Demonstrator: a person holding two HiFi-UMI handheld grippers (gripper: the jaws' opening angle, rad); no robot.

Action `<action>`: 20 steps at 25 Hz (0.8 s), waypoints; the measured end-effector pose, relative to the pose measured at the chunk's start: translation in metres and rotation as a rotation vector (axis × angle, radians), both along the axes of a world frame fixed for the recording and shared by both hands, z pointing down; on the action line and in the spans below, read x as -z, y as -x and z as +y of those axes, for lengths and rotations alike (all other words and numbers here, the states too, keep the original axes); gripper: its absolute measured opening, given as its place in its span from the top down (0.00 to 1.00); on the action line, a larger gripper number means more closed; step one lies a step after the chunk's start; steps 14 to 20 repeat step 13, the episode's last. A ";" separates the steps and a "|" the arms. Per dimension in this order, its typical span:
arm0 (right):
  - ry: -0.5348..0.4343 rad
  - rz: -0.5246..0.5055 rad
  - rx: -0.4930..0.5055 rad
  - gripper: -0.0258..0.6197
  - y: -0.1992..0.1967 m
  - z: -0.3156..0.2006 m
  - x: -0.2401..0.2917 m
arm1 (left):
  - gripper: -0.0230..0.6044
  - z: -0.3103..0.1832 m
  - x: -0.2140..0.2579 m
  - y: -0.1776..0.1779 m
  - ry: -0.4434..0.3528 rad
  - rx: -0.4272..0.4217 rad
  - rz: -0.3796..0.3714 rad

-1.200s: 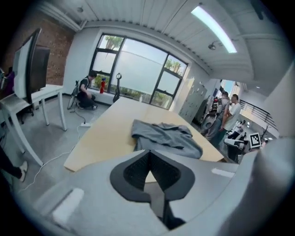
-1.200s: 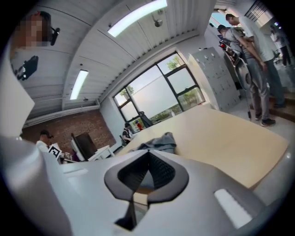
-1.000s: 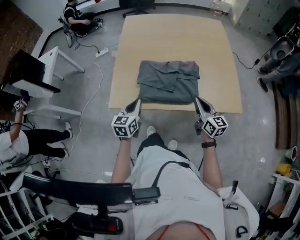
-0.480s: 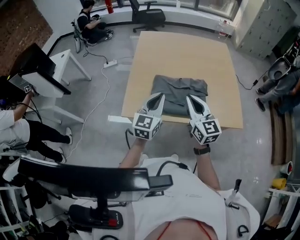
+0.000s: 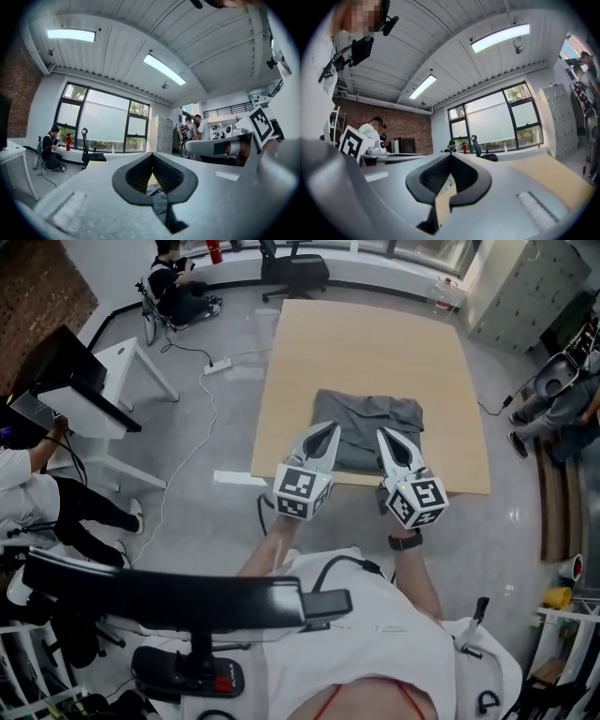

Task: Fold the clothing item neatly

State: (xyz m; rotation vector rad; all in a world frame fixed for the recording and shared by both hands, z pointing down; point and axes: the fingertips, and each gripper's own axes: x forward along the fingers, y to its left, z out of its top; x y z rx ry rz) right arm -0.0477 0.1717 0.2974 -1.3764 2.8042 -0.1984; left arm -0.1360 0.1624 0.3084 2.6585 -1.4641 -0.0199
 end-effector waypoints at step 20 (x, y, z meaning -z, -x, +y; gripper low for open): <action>0.018 -0.013 -0.068 0.95 -0.023 -0.007 -0.007 | 0.96 -0.013 -0.013 -0.003 0.031 -0.005 -0.007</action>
